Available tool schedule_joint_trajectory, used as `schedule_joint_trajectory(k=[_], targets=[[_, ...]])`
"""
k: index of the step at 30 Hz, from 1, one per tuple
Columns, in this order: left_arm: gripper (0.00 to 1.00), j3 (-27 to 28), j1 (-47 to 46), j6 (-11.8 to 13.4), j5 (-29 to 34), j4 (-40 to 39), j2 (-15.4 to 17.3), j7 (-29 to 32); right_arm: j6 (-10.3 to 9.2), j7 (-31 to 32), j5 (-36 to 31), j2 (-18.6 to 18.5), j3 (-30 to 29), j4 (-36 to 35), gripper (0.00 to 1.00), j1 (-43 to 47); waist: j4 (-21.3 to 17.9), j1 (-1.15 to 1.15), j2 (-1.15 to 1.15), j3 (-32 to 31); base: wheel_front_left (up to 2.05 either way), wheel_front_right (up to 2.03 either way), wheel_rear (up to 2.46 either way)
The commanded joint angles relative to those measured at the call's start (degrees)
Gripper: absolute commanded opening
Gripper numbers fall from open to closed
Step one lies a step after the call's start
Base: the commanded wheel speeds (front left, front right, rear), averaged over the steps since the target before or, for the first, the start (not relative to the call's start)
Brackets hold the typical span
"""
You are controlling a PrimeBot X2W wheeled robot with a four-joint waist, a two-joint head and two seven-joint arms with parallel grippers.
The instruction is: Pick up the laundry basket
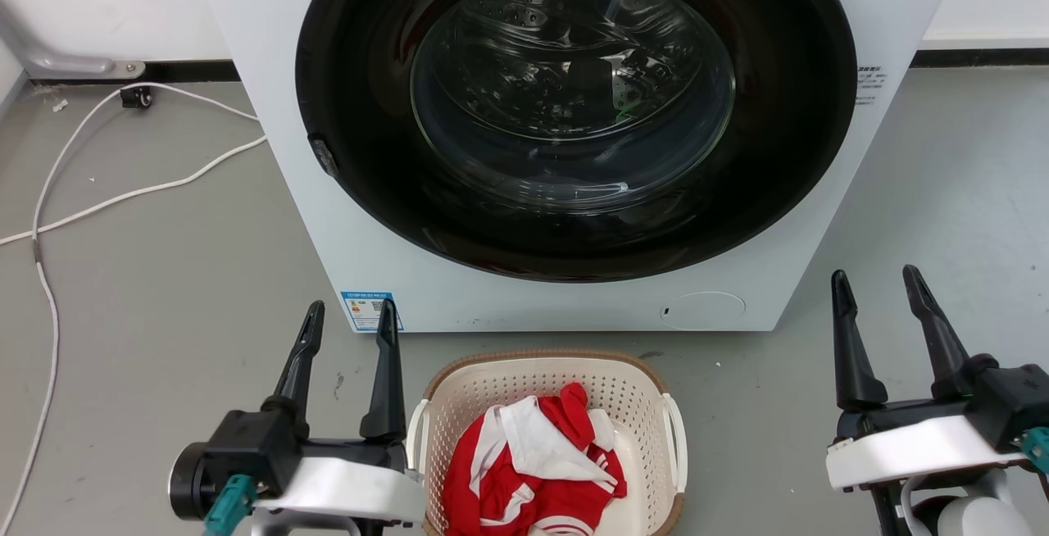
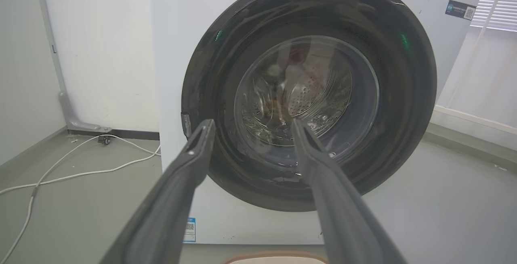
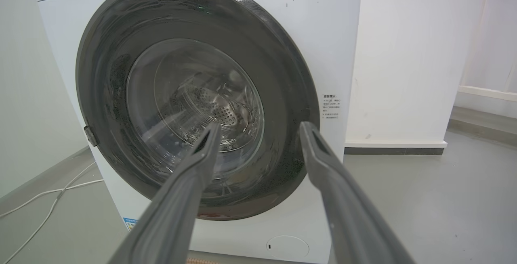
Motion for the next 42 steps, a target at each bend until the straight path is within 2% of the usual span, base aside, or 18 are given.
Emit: schedule_joint_trajectory(k=[1, 9, 13, 14, 15, 31, 42], targets=[[1.00, 1.53, 0.98, -1.69, -0.61, -0.67, -1.09, -0.60, -0.02, -0.60, 0.19, -0.21, -0.32, -0.35, 1.00, 0.28, 0.02, 0.00, 0.00, 0.00, 0.00, 0.00, 0.00], [1.00, 8.87, 3.81, -10.33, 0.83, 1.00, -6.20, -1.54, -0.02, -1.51, 5.39, -0.20, -1.71, 3.13, 1.00, 0.90, 0.08, 0.00, 0.00, -0.23, 0.00, 0.00, 0.00], [1.00, 10.76, 4.76, -12.93, 4.40, 2.88, -7.42, -1.99, -0.02, -1.92, 3.56, -0.20, -1.58, 3.94, 1.00, 0.72, -0.02, 0.00, 0.00, -0.31, 0.00, 0.00, 0.00], [1.00, 10.76, 4.76, -12.93, 4.40, 2.88, -7.42, -1.99, -0.02, -1.92, 3.56, -0.20, -1.58, 3.94, 1.00, 0.72, -0.02, 0.00, 0.00, -0.31, 0.00, 0.00, 0.00], [1.00, 10.98, 4.57, -13.68, 6.90, 3.78, -7.72, -2.21, -0.02, -2.17, 2.66, -0.19, -1.55, 4.28, 1.00, 0.61, -0.07, 0.00, 0.00, -0.27, 0.00, 0.00, 0.00], [1.00, 11.49, 5.08, -15.52, 14.08, 3.94, -8.74, -3.76, -0.02, -3.70, -3.17, -0.21, -0.92, 4.70, 1.00, 0.23, -0.13, 0.00, 0.00, -0.19, 0.00, 0.00, 0.00], [1.00, 11.57, 5.25, -15.87, 13.28, 4.01, -8.83, -3.70, -0.02, -3.64, -2.28, -0.21, -0.44, 4.62, 1.00, 0.26, -0.15, 0.00, 0.00, -0.06, 0.00, 0.00, 0.00]])
